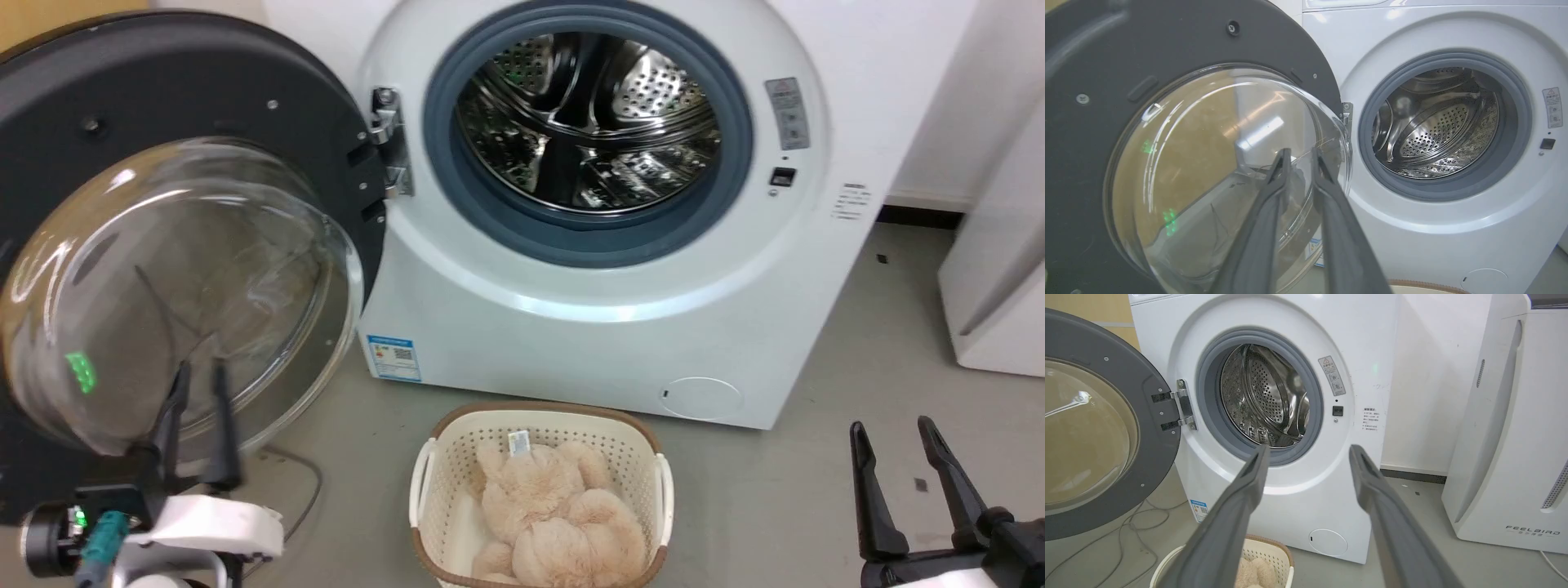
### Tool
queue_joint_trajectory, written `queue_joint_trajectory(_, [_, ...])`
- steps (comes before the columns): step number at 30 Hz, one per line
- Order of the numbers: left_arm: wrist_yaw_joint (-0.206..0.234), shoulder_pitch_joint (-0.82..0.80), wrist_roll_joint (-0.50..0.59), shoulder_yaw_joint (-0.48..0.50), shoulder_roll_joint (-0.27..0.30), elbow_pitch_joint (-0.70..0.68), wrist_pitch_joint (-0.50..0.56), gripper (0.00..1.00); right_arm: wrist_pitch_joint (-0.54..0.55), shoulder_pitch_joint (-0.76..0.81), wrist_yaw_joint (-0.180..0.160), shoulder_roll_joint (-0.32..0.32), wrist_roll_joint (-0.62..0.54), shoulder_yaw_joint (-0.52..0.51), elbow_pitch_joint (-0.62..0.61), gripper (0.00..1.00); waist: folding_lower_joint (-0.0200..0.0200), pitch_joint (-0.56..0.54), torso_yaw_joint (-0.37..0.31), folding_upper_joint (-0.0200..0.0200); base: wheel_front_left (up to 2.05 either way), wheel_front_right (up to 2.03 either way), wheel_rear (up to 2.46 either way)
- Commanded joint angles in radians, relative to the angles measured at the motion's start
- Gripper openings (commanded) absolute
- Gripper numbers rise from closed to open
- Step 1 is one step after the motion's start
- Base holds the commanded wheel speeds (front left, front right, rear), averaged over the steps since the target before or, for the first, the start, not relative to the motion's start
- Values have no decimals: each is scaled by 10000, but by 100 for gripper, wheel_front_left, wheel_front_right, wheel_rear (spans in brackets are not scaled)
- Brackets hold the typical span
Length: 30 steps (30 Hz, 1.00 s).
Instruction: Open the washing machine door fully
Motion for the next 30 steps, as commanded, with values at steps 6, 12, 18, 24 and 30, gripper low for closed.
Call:
queue_joint_trajectory(6, [-60, 509, 55, -425, -203, -152, -44, 100, -44, 242, 8, 20, -46, 42, -126, 100, 1, -29, -599, 0, 0, 0, 0])
queue_joint_trajectory(12, [26, 849, 19, -776, -353, -82, -44, 100, -44, 254, 8, 20, -95, 209, -166, 100, 1, -21, -1157, 0, 0, 0, 0])
queue_joint_trajectory(18, [281, 1161, -12, -905, -421, 29, -44, 100, -44, 288, 8, 20, -144, 322, -172, 100, 1, 4, -1618, 0, 0, 0, 0])
queue_joint_trajectory(24, [298, 1155, -3, -905, -456, 74, 19, 0, 8, 149, 0, -4, -107, 319, -122, 0, 1, 19, -1755, 0, 0, 0, 0])
queue_joint_trajectory(30, [298, 1148, 17, -930, -460, 28, 98, 0, 87, 112, 0, -3, -131, 338, -115, 0, 1, 28, -1751, 0, 0, 0, 0])
